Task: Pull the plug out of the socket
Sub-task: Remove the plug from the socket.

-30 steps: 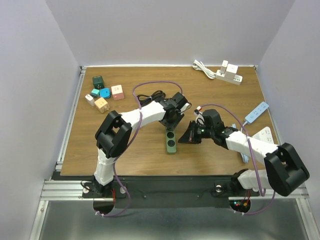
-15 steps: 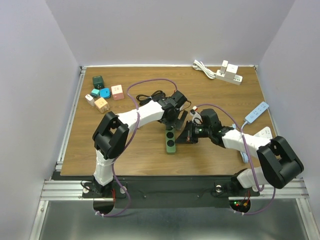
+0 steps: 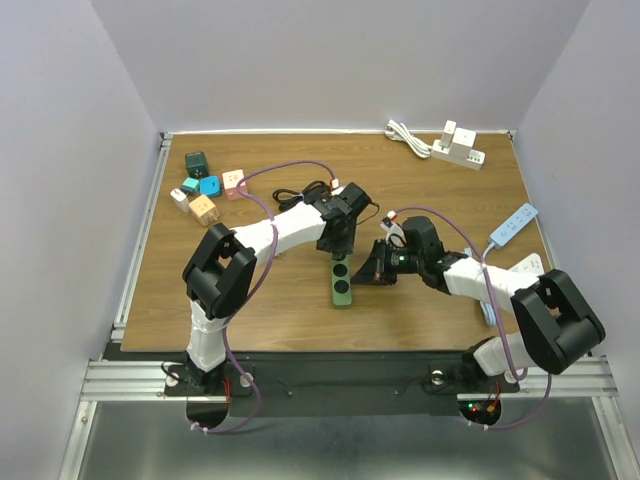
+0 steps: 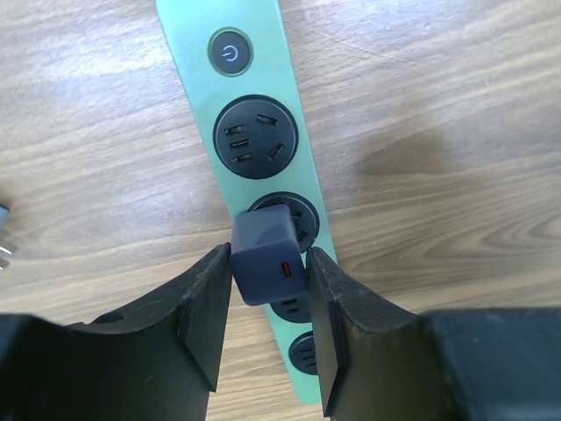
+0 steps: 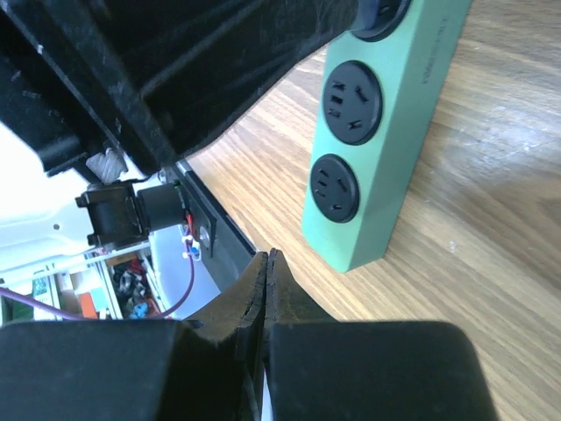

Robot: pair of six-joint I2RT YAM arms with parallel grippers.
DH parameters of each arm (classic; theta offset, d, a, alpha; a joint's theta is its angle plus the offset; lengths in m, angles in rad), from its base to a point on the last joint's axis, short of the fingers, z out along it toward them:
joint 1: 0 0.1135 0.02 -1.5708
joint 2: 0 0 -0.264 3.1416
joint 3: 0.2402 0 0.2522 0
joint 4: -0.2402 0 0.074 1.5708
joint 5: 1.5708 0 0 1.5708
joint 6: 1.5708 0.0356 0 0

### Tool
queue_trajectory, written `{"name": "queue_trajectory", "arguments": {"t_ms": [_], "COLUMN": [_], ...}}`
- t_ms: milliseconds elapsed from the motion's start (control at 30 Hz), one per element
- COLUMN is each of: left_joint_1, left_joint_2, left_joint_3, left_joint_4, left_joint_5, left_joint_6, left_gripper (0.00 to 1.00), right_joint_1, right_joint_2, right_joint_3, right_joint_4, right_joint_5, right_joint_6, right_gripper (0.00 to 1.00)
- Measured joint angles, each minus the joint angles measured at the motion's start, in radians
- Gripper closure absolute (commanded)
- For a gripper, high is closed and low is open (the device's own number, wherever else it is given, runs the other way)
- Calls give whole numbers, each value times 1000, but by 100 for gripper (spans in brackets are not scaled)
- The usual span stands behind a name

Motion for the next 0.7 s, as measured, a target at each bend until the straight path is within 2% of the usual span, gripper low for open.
{"name": "queue_trajectory", "arguments": {"t_ms": [200,267,333,367,433,467,700], "left_joint_1": [-2,-2,-2,-1,-2,-2,-2], "left_joint_2": [0,0,0,0,0,0,2], "left_joint_3": [-24,-24,-24,-24,-24,-24,-24], "left_joint_4": [-11,-11,-10,-8,-8,-6,-5], "left_joint_5": [-10,-13,-13,-12,-14,-13,-13], "left_joint_6": [-87,-113,-129,-138,-152,-154,-150], "left_gripper": [46,50,57,77,98,100,100], "right_joint_1": [-3,-3,-3,-3,-3,-3,-3], "right_joint_2": [39,55,70,77,89,96,164], "right_joint_3": [0,0,0,0,0,0,0], "right_joint_4": [5,13,23,33,59,84,226], "right_joint_5": [-1,-5,-10,-18,-31,-43,-90], "right_joint_6": [-1,-1,-1,1,10,21,90], "right_gripper": [100,99,100,100,100,100,100]}}
